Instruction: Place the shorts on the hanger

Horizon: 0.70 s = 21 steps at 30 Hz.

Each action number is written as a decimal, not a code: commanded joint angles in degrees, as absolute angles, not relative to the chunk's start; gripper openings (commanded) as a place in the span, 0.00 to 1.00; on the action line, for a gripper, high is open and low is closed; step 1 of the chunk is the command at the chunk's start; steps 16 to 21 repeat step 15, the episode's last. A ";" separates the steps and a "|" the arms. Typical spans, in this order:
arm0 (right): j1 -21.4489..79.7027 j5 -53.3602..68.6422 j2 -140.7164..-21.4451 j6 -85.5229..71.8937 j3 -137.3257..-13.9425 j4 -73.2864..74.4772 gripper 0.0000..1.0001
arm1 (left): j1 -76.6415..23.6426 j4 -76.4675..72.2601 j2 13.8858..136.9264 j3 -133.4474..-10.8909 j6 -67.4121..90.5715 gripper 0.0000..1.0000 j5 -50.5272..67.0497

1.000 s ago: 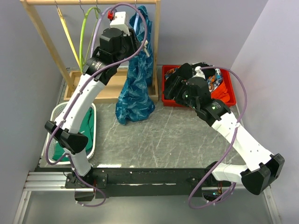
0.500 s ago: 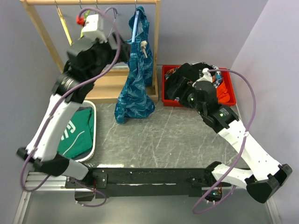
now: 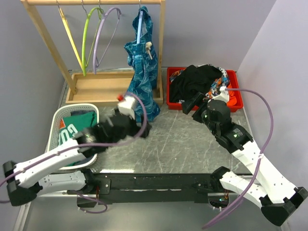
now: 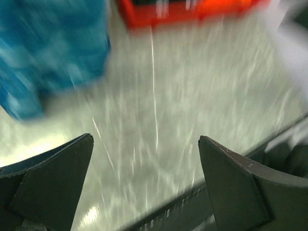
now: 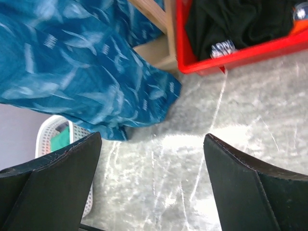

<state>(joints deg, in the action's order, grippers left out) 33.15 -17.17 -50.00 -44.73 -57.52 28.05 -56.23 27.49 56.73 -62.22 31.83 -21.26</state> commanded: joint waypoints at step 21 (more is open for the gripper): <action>33.40 -18.02 -42.45 -46.67 -39.29 20.04 0.93 | -64.78 15.64 49.39 -40.60 44.82 0.97 -29.35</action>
